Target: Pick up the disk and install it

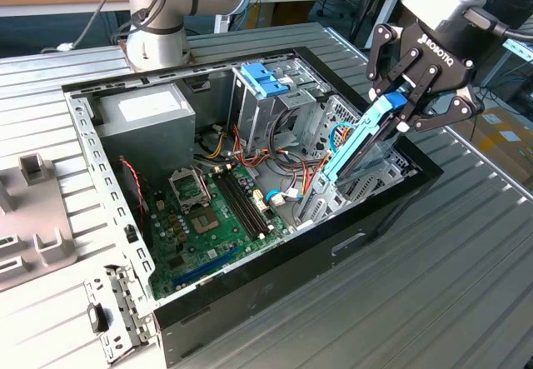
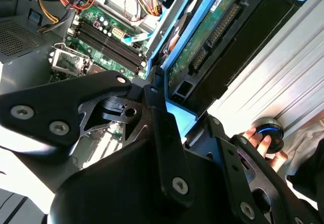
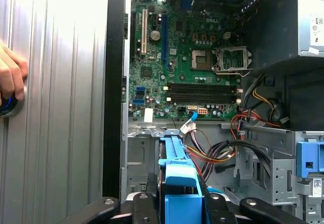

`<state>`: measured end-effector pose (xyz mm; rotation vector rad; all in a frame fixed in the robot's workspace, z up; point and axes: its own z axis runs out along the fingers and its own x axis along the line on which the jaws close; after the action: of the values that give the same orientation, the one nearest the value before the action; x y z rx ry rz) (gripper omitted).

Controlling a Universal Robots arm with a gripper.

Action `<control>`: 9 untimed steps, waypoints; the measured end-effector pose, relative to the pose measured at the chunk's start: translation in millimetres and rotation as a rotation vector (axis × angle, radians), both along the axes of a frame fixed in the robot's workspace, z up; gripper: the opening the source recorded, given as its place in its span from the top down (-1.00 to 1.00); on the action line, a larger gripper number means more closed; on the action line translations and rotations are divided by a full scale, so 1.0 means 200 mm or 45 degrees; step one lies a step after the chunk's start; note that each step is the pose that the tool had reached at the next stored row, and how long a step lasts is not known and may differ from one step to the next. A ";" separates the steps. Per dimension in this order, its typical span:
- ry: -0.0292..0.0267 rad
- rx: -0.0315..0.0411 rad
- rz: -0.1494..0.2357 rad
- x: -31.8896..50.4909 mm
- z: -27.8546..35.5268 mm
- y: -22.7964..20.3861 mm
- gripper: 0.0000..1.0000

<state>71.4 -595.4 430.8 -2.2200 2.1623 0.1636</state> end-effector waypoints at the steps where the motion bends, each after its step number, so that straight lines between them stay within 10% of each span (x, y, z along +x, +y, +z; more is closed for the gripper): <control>1: 0.0000 0.0000 0.000 0.000 -0.005 0.000 0.25; 9: 0.0000 0.0000 0.000 0.000 -0.053 0.000 0.25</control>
<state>71.4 -595.4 420.2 -2.2200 2.1624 0.1637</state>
